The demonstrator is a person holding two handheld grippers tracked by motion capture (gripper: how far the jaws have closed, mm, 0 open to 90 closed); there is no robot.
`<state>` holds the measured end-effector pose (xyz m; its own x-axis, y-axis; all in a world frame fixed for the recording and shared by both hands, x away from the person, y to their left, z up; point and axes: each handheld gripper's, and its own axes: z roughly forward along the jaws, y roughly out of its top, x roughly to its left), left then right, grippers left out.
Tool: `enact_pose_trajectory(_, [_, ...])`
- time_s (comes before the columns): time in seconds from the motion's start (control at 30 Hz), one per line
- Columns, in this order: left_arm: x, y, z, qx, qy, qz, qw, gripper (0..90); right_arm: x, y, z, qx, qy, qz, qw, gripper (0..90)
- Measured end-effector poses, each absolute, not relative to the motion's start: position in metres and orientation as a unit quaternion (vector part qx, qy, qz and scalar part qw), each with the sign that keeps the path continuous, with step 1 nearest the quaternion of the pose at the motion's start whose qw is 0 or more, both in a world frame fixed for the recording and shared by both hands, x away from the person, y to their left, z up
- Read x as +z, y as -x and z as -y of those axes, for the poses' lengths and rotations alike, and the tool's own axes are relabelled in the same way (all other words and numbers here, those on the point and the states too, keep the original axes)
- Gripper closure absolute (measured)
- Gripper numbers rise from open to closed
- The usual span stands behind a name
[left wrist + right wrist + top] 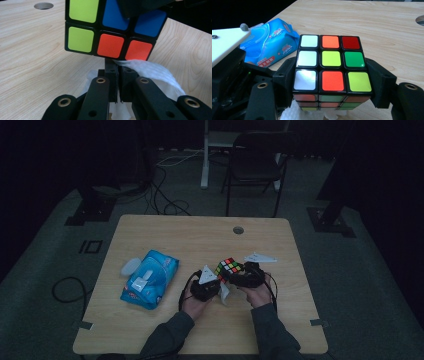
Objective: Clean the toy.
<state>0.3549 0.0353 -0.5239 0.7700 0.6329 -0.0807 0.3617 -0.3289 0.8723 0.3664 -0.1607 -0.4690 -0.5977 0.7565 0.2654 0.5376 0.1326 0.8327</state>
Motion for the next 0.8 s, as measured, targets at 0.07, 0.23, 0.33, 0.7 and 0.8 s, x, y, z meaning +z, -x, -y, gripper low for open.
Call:
enact_pose_trajectory(0.07, [-0.523, -0.357, -0.038, 0.14, -0.8, -0.315, 0.491, 87.7, -0.469, -0.366, 0.161, 0.497, -0.434, -0.744, 0.107, 34.0])
enact_pose_trajectory(0.23, [-0.52, -0.364, -0.047, 0.149, -0.792, -0.331, 0.491, 87.8, -0.468, -0.366, 0.16, 0.5, -0.432, -0.743, 0.105, 34.1])
enact_pose_trajectory(0.33, [-0.517, -0.369, -0.053, 0.155, -0.788, -0.339, 0.491, 87.8, -0.468, -0.366, 0.16, 0.501, -0.432, -0.742, 0.105, 34.0])
enact_pose_trajectory(0.7, [-0.516, -0.372, -0.054, 0.153, -0.787, -0.339, 0.492, 87.8, -0.468, -0.366, 0.161, 0.503, -0.435, -0.74, 0.105, 34.1])
enact_pose_trajectory(0.8, [-0.518, -0.371, -0.052, 0.148, -0.788, -0.336, 0.494, 87.8, -0.468, -0.366, 0.161, 0.502, -0.436, -0.739, 0.105, 34.0])
